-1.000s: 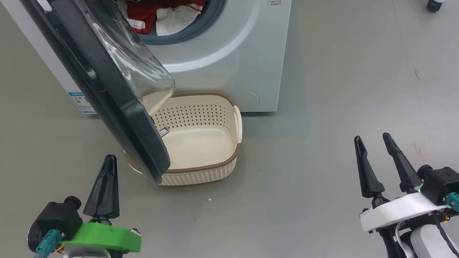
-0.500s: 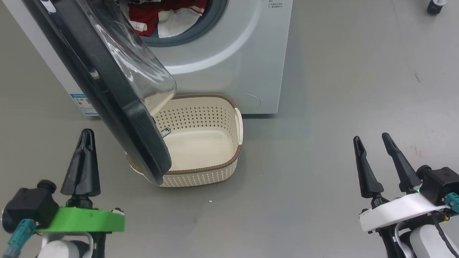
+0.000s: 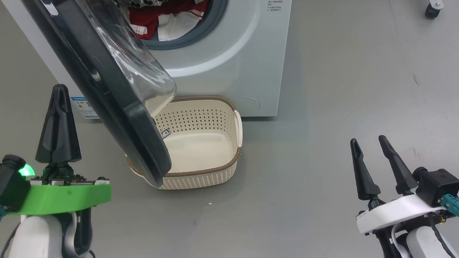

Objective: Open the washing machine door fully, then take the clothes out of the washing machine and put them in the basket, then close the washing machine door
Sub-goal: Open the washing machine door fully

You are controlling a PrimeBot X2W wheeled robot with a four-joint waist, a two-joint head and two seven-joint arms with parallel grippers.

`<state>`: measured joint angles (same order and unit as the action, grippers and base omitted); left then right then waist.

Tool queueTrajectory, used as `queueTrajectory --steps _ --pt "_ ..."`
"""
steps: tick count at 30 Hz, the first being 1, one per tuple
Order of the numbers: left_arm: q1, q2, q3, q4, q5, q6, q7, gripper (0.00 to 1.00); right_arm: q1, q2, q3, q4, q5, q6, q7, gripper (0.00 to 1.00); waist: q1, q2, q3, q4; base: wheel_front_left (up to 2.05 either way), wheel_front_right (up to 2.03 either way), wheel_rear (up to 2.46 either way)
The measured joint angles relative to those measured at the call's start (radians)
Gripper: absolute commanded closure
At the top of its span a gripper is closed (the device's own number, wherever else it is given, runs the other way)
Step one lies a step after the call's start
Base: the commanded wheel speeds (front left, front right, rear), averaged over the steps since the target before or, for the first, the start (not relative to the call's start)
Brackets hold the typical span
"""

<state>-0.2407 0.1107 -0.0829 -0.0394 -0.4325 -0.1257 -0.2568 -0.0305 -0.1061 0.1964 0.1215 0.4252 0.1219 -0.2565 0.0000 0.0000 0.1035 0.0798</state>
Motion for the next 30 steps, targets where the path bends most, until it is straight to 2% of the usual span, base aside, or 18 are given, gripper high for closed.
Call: queueTrajectory --steps 17,30 --pt "-0.069 0.027 -0.105 -0.073 0.014 0.0 -0.001 1.0 0.0 0.006 0.009 0.006 -0.005 0.0 0.0 0.0 0.0 0.0 0.002 -0.018 0.0 0.0 0.0" --pt "-0.087 0.023 -0.247 -0.092 0.021 0.0 0.038 1.0 0.0 0.011 0.015 0.004 -0.005 0.0 0.0 0.0 0.0 0.0 0.02 -0.042 0.0 0.0 0.0"
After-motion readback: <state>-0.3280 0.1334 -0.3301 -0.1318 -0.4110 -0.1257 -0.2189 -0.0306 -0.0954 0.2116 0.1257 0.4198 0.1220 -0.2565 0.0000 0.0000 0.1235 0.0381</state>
